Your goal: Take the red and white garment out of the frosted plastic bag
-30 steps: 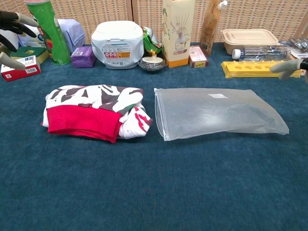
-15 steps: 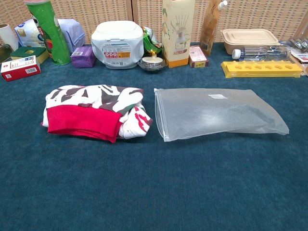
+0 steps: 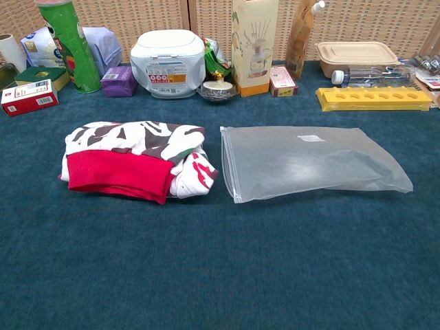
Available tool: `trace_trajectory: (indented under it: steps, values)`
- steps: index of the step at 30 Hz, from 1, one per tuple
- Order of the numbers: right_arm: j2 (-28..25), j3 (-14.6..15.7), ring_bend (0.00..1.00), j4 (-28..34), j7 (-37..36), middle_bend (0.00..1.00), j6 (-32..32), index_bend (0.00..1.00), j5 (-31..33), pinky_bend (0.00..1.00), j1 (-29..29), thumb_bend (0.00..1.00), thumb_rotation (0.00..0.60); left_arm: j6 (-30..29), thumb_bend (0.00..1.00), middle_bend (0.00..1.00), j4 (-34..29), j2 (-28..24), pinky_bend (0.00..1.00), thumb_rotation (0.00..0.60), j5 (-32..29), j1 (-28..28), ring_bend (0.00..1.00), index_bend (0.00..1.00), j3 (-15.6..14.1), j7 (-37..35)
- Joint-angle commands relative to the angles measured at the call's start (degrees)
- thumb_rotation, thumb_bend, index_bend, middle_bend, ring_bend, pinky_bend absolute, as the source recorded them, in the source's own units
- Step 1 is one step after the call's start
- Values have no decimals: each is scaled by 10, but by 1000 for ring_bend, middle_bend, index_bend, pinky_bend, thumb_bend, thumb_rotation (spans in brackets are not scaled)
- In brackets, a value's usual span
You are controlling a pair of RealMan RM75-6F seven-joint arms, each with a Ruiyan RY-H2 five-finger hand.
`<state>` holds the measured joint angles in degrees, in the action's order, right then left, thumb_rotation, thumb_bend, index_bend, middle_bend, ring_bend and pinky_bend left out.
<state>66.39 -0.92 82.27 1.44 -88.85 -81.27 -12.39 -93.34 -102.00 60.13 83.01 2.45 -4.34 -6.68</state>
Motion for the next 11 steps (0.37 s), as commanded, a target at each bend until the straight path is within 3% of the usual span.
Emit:
trace_trajectory:
  steps: [1,11]
  values:
    - [-7,0,792,13,6,696,-20,678,4,791,25,303,563,-27,290,326,-2,8,403,600,24,-22,245,400,-11,15]
    - [-9,-9,770,16,-6,696,-38,678,-9,780,51,294,561,-34,291,326,-26,-5,393,600,38,-30,244,401,7,26]
